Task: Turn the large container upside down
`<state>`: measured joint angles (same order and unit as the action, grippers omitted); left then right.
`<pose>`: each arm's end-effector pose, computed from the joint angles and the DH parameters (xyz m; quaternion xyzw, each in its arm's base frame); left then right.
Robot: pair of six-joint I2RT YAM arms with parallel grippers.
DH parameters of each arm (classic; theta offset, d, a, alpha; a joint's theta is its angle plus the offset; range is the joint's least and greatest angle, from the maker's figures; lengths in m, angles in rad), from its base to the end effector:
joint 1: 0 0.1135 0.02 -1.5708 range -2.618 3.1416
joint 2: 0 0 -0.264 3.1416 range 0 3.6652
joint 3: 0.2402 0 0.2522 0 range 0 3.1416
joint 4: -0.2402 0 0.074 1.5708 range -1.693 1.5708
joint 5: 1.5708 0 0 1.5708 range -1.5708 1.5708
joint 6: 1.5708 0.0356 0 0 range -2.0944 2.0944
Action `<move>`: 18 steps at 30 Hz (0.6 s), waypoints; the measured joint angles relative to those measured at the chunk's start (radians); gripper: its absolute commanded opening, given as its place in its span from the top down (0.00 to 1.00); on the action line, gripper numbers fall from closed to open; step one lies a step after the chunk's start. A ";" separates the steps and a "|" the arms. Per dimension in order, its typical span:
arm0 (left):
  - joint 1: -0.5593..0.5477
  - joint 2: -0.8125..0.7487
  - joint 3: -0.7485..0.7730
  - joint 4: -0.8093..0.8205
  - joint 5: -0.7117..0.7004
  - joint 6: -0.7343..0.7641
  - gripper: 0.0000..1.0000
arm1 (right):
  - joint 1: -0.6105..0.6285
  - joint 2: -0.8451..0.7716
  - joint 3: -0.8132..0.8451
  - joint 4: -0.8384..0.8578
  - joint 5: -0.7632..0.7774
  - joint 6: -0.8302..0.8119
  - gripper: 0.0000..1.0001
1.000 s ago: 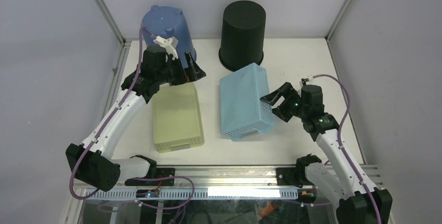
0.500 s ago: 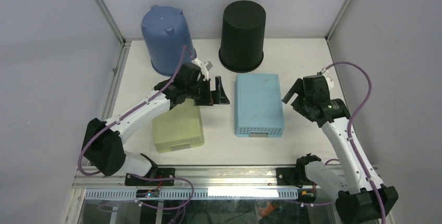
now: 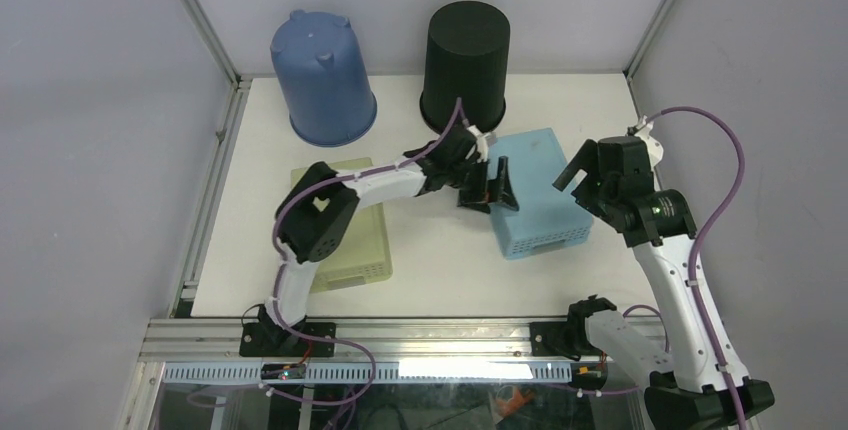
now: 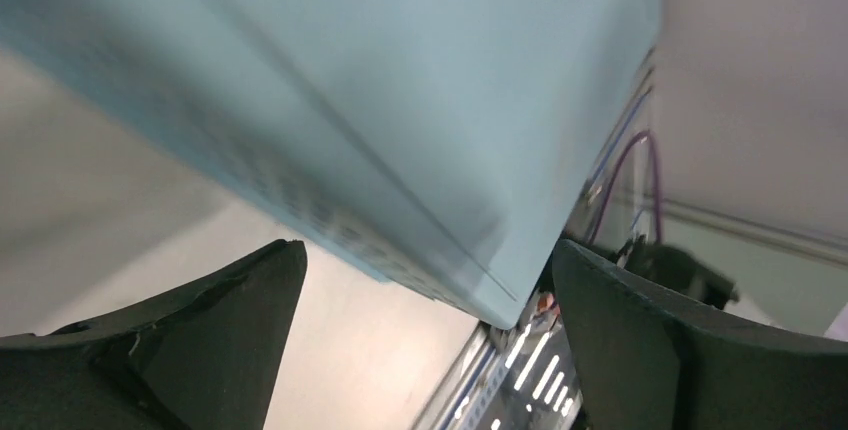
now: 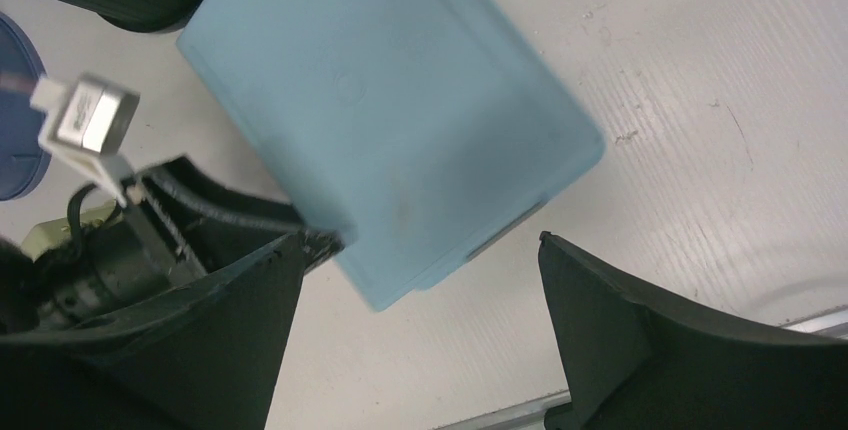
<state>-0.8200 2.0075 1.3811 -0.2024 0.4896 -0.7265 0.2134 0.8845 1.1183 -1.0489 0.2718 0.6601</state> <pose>0.2856 -0.3306 0.1800 0.1300 0.8991 -0.4073 0.0940 0.1500 0.0227 0.3540 0.2527 0.8869 0.0405 0.3845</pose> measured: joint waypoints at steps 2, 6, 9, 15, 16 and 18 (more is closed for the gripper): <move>-0.020 0.105 0.150 0.027 0.027 -0.004 0.01 | 0.000 0.000 0.003 -0.012 0.000 0.000 0.07; -0.037 0.190 0.324 0.066 0.080 0.005 0.01 | 0.000 0.016 0.047 -0.066 0.002 0.007 0.01; -0.037 0.142 0.320 0.037 0.089 0.048 0.01 | 0.000 0.024 0.084 -0.093 0.021 0.019 0.01; -0.001 -0.152 0.102 -0.079 0.011 0.170 0.01 | 0.000 0.066 0.129 -0.153 0.113 0.031 0.01; 0.013 -0.226 0.054 -0.108 -0.033 0.185 0.01 | 0.000 0.078 0.135 -0.159 0.128 0.031 0.01; 0.044 -0.343 -0.009 -0.151 -0.114 0.199 0.01 | 0.000 0.109 0.146 -0.171 0.178 0.037 0.01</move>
<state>-0.7761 1.6646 1.3724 -0.3534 0.3756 -0.5278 0.2134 0.9936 1.2644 -1.2201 0.4496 0.6971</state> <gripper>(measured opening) 0.989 0.991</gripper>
